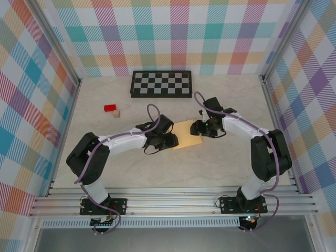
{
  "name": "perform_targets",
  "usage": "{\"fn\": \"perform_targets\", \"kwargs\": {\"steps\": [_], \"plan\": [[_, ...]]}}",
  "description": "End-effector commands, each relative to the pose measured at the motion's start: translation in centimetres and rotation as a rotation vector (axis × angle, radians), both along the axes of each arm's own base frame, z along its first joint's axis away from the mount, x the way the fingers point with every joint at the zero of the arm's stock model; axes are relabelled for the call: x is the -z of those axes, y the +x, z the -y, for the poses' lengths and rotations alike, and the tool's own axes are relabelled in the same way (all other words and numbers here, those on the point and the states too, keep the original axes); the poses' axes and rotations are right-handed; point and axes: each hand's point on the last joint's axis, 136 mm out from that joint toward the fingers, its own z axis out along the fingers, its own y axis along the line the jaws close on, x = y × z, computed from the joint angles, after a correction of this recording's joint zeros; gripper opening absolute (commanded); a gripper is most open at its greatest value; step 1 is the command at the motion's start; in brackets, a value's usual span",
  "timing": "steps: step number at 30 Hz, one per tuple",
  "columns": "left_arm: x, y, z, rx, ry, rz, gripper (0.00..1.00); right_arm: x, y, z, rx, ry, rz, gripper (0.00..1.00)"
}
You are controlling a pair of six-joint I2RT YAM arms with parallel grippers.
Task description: Fold the paper box
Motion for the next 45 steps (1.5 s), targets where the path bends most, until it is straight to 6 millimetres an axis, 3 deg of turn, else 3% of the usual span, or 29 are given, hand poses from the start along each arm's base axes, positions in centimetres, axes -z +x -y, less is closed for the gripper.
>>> {"fn": "perform_targets", "kwargs": {"steps": [1,6,14,22,33,37,45], "plan": [[-0.9,-0.6,0.9,0.010,-0.031,0.011,0.45,1.2,0.1,0.1,-0.028,-0.004,0.009,0.59],[-0.8,-0.3,1.8,0.011,-0.045,0.030,0.46,2.2,-0.4,0.6,-0.020,-0.018,-0.013,0.60],[-0.4,-0.4,2.7,0.015,-0.048,0.024,0.45,2.7,-1.4,-0.6,-0.015,0.072,-0.060,0.59],[0.4,-0.5,2.2,0.019,-0.008,0.022,0.43,2.1,-1.2,-0.5,-0.015,0.067,-0.054,0.58],[-1.6,-0.6,0.7,0.065,0.076,0.069,0.57,2.4,-1.2,-0.1,0.007,0.055,-0.088,0.57],[-2.2,-0.7,0.2,0.098,0.092,0.101,0.57,2.5,-1.1,0.0,0.009,0.052,-0.097,0.57],[0.2,-0.7,1.4,0.138,0.077,0.059,0.55,2.4,-1.2,-0.4,0.016,0.080,-0.114,0.56]]}}
